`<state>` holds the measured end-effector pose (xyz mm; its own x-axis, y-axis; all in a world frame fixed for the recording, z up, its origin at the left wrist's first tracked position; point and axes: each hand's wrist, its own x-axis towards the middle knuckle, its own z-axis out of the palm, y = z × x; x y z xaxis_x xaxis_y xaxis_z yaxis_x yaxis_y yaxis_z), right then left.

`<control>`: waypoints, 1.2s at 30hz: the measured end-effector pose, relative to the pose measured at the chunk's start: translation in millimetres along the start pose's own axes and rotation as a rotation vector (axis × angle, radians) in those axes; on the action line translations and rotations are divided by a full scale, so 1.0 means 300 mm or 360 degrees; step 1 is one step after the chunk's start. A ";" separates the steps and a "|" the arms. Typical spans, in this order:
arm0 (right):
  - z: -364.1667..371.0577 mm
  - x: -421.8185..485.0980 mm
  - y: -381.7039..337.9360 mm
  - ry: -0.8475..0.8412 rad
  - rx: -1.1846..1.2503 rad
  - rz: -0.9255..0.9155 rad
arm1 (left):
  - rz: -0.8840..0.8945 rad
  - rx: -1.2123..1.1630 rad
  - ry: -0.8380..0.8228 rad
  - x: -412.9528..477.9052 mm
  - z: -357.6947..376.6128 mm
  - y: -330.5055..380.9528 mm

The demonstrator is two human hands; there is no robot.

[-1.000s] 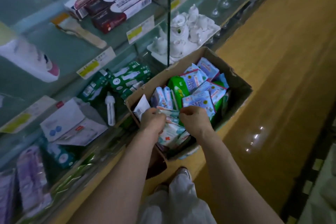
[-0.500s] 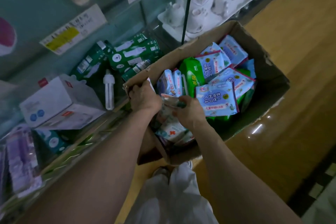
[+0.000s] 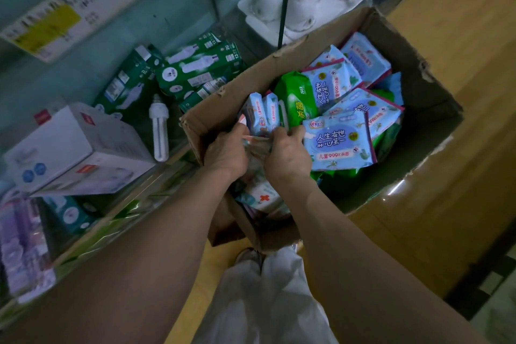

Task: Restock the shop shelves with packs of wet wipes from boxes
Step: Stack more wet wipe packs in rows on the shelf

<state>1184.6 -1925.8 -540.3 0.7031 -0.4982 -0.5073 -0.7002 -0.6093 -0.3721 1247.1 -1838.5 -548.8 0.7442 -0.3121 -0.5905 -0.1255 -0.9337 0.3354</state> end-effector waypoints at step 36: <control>-0.528 -0.802 0.226 0.0912 0.2618 0.0440 | 0.0164 -0.2142 -0.0277 -0.776 -0.203 0.520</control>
<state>987.7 -1944.9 -320.3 0.2513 -0.8239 -0.5080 0.0710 0.5391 -0.8392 1094.3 -1900.9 -314.3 0.6662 -0.4810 -0.5700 0.6312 -0.0434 0.7744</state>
